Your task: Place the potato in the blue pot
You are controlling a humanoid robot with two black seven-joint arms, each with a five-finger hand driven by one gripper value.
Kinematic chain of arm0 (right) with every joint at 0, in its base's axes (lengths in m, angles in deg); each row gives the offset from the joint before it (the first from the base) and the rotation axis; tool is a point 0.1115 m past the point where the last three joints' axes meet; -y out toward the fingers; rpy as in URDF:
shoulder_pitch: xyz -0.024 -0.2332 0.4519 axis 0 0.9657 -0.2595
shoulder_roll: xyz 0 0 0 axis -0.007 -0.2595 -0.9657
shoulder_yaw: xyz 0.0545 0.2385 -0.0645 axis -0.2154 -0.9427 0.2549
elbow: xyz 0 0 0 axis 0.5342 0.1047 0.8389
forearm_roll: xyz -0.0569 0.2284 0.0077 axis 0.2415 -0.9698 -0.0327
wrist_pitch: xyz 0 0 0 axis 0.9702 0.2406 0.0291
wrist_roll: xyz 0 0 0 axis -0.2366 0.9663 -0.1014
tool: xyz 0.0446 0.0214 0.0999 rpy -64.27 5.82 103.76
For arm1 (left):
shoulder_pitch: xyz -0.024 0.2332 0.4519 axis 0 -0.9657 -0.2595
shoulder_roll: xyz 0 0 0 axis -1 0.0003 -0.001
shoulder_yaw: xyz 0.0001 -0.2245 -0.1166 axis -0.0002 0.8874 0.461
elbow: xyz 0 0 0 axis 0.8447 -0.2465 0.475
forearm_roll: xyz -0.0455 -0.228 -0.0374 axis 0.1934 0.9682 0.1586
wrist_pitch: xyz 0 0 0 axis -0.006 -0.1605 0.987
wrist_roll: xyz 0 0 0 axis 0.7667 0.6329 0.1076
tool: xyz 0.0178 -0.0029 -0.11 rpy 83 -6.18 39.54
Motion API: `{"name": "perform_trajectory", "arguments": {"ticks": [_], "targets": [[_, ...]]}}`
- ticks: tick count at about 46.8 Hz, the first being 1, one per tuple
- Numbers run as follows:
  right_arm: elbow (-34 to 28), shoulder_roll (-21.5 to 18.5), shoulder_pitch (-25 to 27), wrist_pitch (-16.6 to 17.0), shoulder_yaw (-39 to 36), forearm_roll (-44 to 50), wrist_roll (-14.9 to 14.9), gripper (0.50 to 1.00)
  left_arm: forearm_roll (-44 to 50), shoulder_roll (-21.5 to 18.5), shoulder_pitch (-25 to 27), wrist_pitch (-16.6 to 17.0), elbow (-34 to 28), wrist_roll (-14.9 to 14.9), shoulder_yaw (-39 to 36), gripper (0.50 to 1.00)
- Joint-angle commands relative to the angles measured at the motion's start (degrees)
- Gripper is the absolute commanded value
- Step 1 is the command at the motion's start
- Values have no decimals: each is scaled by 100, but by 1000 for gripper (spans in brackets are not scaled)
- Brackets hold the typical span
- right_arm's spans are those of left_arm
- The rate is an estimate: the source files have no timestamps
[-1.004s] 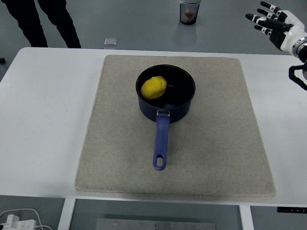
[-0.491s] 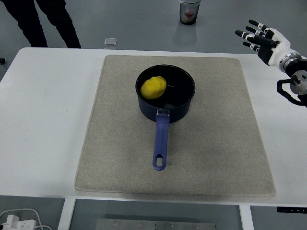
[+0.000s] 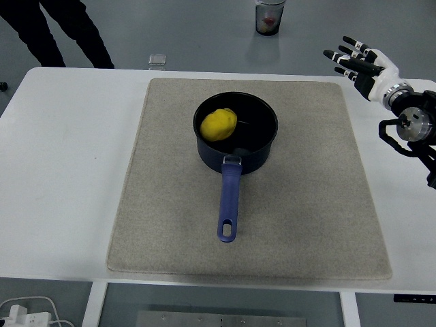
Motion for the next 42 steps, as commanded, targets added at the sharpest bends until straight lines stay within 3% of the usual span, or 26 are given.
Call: {"name": "perform_trajectory", "arguments": {"ticks": [1,21,42], "targets": [[9,5,6,15,-73,-8,14,928,0,0,0,0,0,0,0,996],[26,-277,129,-196,-961,1,5,928,0,0,0,0,0,0,9,996],[26,-224,208,-178,-1198,-8,5,928,0,0,0,-9,-9,0,0,996]]}}
